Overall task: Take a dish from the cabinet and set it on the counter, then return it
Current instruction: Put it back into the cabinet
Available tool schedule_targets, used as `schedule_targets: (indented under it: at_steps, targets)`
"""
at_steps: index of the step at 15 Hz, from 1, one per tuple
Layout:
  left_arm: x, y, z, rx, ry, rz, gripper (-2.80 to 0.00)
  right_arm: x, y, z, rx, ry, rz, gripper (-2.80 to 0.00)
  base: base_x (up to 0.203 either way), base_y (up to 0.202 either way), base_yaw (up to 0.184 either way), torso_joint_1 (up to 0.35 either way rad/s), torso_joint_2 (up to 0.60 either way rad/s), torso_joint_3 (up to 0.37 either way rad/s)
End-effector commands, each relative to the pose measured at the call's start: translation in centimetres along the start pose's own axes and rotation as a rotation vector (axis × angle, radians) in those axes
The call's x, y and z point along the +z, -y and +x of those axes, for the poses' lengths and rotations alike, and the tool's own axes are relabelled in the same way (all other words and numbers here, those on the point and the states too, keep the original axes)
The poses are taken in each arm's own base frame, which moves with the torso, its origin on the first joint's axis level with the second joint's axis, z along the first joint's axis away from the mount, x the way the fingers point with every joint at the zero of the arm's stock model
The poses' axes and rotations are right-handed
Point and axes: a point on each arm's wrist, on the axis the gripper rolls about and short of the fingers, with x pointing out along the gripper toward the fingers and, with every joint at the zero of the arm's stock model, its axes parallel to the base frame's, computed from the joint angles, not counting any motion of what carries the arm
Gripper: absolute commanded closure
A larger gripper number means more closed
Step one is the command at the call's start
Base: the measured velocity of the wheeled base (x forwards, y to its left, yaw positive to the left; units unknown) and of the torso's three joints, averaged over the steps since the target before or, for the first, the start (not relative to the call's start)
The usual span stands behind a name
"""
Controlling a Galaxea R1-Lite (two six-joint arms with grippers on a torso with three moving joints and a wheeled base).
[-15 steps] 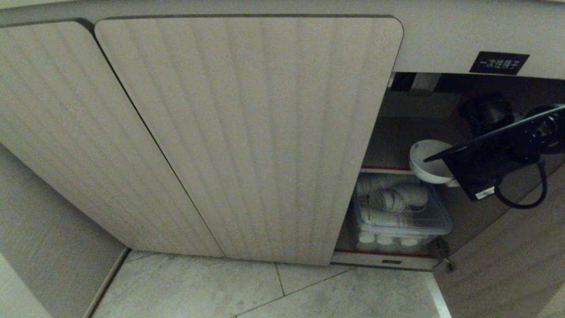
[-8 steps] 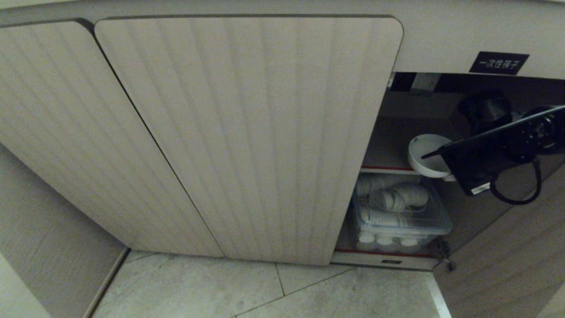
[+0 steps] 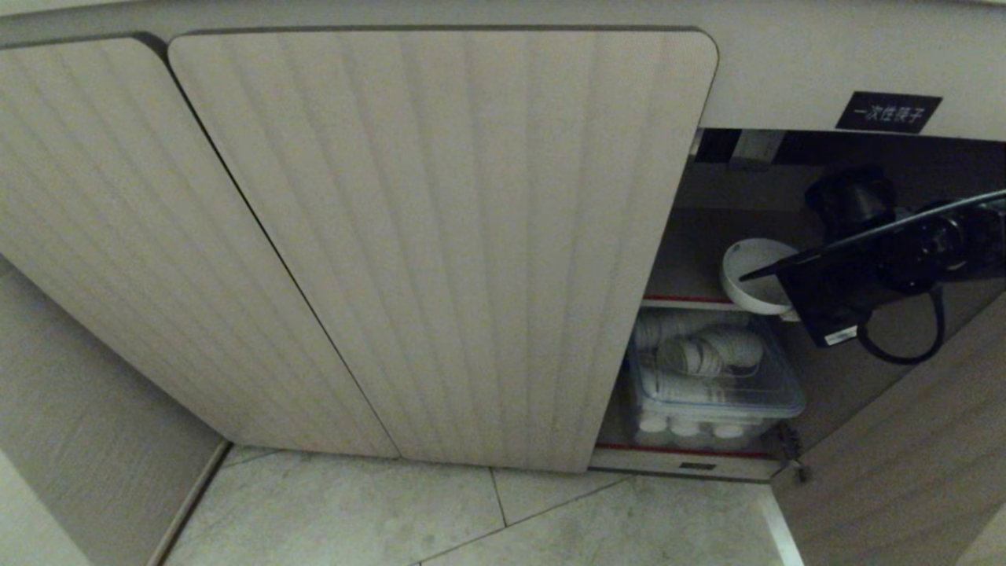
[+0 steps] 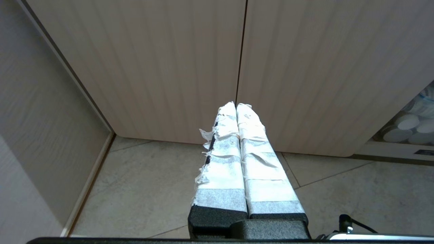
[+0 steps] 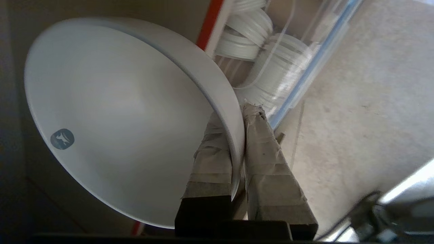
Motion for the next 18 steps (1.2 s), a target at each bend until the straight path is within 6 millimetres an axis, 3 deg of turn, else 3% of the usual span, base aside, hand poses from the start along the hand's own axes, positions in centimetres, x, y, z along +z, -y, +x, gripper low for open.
schedule_targets:
  at_steps: [1, 18]
  targets:
    - [-0.03, 0.0, 0.01, 0.001, 0.0, -0.001, 0.0, -0.07, -0.12, 0.25, 0.008, 0.007, 0.011, 0.0, 0.0, 0.0, 0.0, 0.0, 0.0, 0.0]
    - [-0.03, 0.0, 0.01, 0.001, 0.0, -0.001, 0.0, -0.49, -0.29, 1.0, 0.016, 0.029, 0.036, 0.0, 0.0, 0.0, 0.0, 0.0, 0.0, 0.0]
